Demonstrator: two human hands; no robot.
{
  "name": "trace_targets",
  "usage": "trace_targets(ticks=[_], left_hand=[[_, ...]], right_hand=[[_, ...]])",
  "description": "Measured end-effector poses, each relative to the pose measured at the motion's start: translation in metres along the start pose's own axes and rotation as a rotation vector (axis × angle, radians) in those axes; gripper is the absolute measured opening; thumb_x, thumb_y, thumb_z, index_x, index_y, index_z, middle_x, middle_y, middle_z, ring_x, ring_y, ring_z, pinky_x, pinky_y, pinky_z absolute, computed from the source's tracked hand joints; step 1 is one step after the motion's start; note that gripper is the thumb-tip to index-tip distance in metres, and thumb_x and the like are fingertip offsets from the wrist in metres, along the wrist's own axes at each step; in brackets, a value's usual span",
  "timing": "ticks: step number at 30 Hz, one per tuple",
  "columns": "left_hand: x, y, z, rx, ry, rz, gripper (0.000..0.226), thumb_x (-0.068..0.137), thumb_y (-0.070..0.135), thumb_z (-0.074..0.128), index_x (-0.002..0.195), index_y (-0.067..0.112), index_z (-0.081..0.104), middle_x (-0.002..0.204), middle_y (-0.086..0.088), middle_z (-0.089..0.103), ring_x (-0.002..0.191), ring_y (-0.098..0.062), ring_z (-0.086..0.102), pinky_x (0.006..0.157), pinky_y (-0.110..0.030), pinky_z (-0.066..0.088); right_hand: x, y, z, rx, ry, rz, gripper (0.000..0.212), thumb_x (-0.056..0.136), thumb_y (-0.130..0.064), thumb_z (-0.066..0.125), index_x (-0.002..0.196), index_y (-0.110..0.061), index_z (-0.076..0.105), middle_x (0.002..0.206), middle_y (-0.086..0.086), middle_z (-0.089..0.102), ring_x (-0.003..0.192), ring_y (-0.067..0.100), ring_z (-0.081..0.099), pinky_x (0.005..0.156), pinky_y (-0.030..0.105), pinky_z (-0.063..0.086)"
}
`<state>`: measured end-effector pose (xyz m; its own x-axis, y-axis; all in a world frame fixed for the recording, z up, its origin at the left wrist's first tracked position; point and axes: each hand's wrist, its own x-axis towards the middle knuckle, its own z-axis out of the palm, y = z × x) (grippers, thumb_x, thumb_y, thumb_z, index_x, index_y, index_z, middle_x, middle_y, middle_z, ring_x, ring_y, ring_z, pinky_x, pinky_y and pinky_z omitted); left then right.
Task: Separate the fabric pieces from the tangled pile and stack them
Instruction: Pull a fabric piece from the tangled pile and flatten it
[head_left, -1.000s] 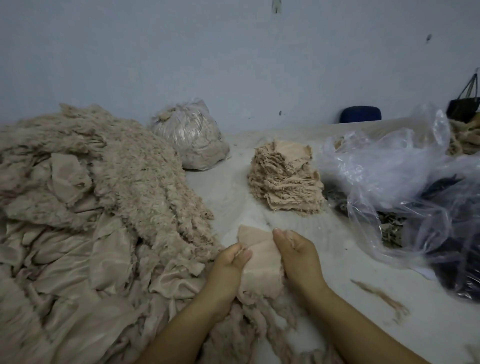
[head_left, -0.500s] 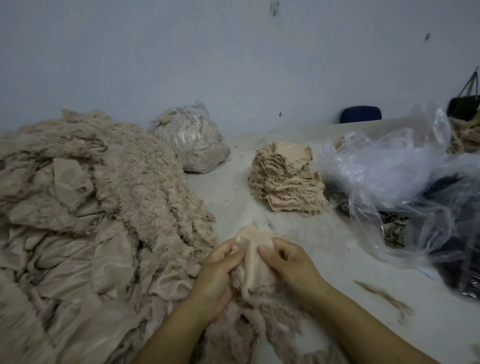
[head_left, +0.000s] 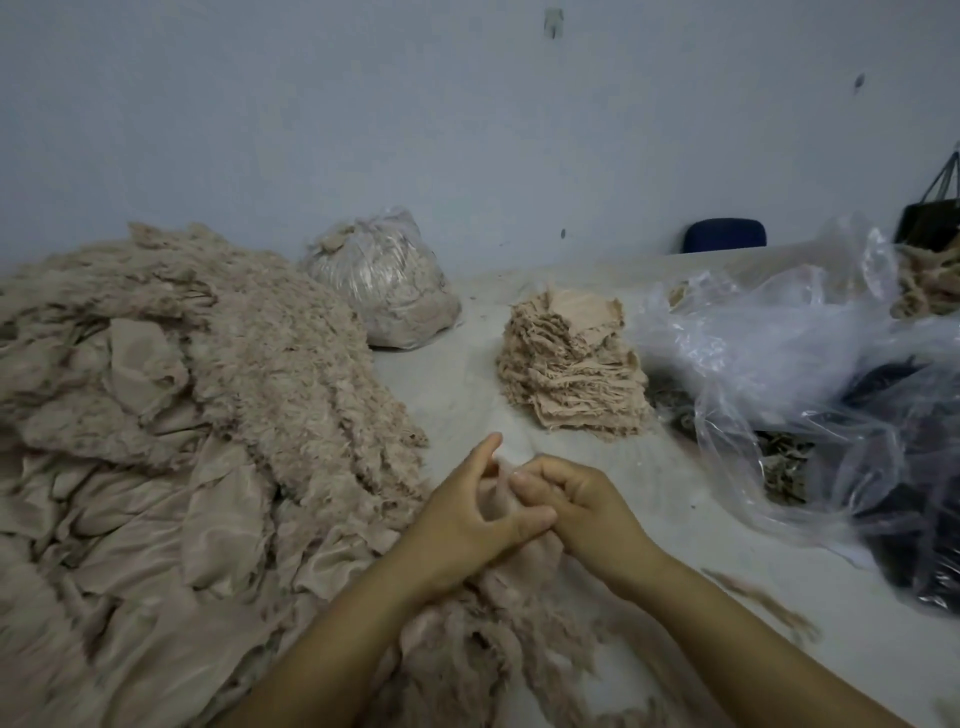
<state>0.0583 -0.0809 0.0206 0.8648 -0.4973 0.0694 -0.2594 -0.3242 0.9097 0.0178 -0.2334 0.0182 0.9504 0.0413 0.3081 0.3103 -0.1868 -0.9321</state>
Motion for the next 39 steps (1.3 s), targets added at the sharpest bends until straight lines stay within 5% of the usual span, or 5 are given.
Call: trace_targets(ticks=[5,20,27,33,39], left_hand=[[0.013,0.016,-0.003,-0.091,-0.080,0.068,0.031,0.084,0.023,0.070,0.055,0.024,0.061,0.051,0.014,0.051,0.048,0.000,0.045,0.048,-0.016,0.034],[0.017,0.010,-0.002,-0.314,0.265,-0.105,0.029,0.094,0.025,0.055,0.069,0.018,0.068,0.068,-0.004,0.064,0.065,-0.019,0.056,0.064,-0.029,0.044],[0.022,0.018,0.016,-0.524,0.203,-0.070,0.017,0.091,0.023,0.059,0.079,0.013,0.066,0.072,-0.004,0.070,0.065,-0.016,0.065,0.061,-0.027,0.052],[0.025,0.016,0.010,-0.516,0.127,-0.196,0.016,0.072,0.014,0.077,0.075,0.012,0.062,0.074,-0.006,0.067,0.075,-0.022,0.063,0.067,-0.031,0.050],[0.023,0.019,0.031,-0.326,0.106,-0.071,0.016,0.089,0.016,0.064,0.077,0.007,0.058,0.074,-0.011,0.061,0.071,-0.021,0.057,0.068,-0.033,0.046]], right_hand=[[0.009,-0.002,-0.010,-0.198,0.172,0.010,0.026,0.090,-0.027,0.063,0.065,-0.023,0.058,0.055,-0.013,0.057,0.053,0.000,0.048,0.052,0.014,0.037],[0.005,0.020,-0.062,-0.185,0.727,0.191,0.027,0.088,-0.030,0.065,0.064,-0.018,0.062,0.061,-0.011,0.063,0.062,0.001,0.057,0.065,0.026,0.038],[-0.009,0.006,-0.010,0.196,-0.001,0.376,0.055,0.085,-0.062,0.043,0.091,-0.017,0.075,0.083,0.000,0.075,0.074,0.014,0.071,0.063,0.022,0.054],[-0.010,0.018,-0.012,0.206,0.193,0.171,0.017,0.089,-0.020,0.064,0.077,-0.008,0.059,0.066,0.008,0.058,0.059,0.015,0.052,0.050,0.020,0.041],[-0.009,0.022,0.002,0.099,0.184,0.218,0.040,0.099,-0.029,0.047,0.096,0.010,0.058,0.085,0.027,0.062,0.073,0.030,0.059,0.065,0.028,0.044]])
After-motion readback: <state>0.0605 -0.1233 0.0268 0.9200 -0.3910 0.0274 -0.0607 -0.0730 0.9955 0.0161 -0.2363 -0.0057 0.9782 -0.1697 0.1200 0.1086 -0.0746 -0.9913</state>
